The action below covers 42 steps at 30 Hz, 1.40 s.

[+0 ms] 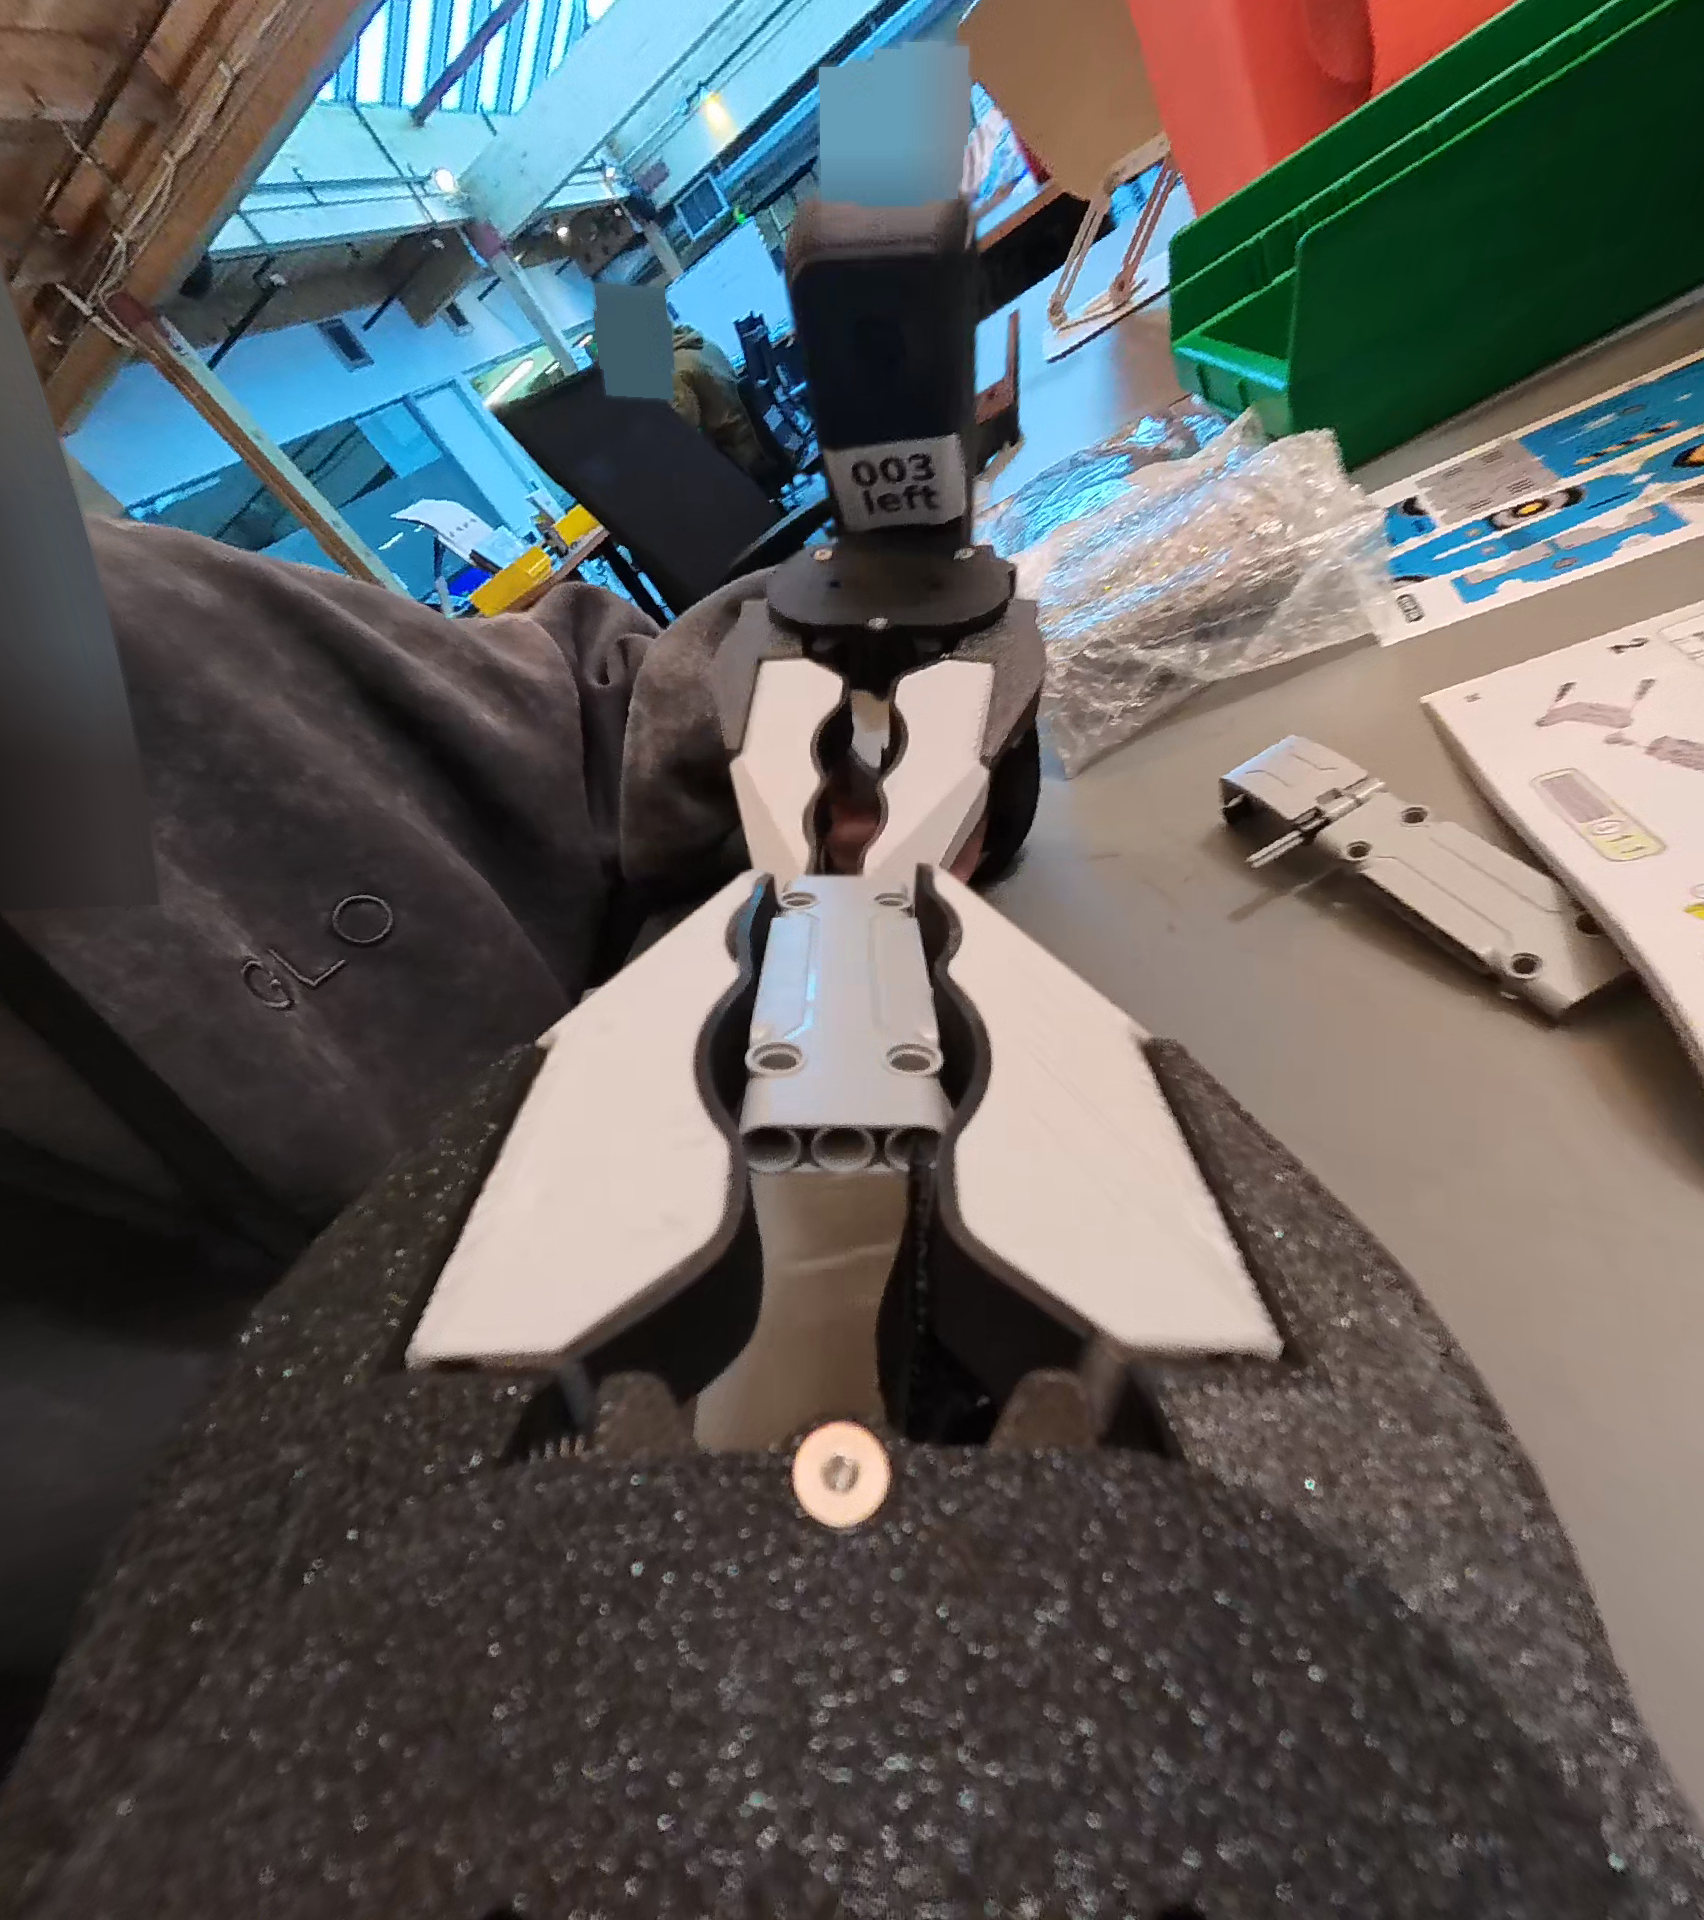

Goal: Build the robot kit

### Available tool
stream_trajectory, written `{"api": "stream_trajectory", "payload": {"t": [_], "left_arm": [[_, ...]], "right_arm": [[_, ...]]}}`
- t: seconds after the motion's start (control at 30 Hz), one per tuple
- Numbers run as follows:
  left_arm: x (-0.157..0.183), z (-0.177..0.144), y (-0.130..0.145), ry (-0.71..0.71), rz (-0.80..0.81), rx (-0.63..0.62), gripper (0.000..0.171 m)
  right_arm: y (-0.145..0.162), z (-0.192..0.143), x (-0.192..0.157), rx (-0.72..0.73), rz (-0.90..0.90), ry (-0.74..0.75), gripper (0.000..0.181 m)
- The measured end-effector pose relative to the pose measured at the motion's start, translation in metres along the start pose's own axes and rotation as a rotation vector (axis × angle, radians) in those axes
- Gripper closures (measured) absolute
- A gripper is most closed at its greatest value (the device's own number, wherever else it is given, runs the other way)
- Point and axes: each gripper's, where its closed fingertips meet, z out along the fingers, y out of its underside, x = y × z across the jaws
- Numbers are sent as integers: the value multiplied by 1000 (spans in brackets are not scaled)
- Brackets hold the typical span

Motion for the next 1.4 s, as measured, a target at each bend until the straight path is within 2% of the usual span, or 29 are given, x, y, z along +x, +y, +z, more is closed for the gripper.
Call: {"api": "stream_trajectory", "payload": {"t": [0.07,0.13,0.2,0.27,0.37,0.43,0.53,0.6,0.77,1.07,1.17,1.27,1.33,1.4], "left_arm": [[0,0,0,0,3,-4,165],[1,-3,-1,14,-14,5,165],[0,-5,0,37,-68,-1,165],[-7,-4,7,18,-143,-31,165],[-10,-3,9,10,-169,-46,165],[-10,-2,11,3,-164,-54,165],[-5,0,14,25,-142,-78,166],[-4,4,19,-2,-92,-107,166],[-6,5,22,-13,-98,-128,166],[-5,5,17,-56,26,-108,166],[-6,4,18,-54,8,-117,166],[5,1,21,43,-65,-130,166],[8,2,33,83,-140,-197,166],[7,2,46,74,-161,-275,166]], "right_arm": [[-1,-4,-2,-6,-27,2,156],[9,-3,-3,-71,-105,30,156],[24,-1,-4,-169,-223,64,156],[24,4,-14,-172,-301,47,156],[26,10,-8,-224,-499,166,156],[29,13,-4,-242,-553,209,156],[24,9,3,-222,-507,230,155],[28,8,3,-231,-463,195,156],[36,10,3,-251,-376,146,156],[23,8,9,-175,-298,166,156],[25,8,11,-178,-272,162,156],[23,5,5,-157,-206,91,156],[38,-1,2,-250,-143,42,156],[60,-7,11,-377,-194,97,156]]}}
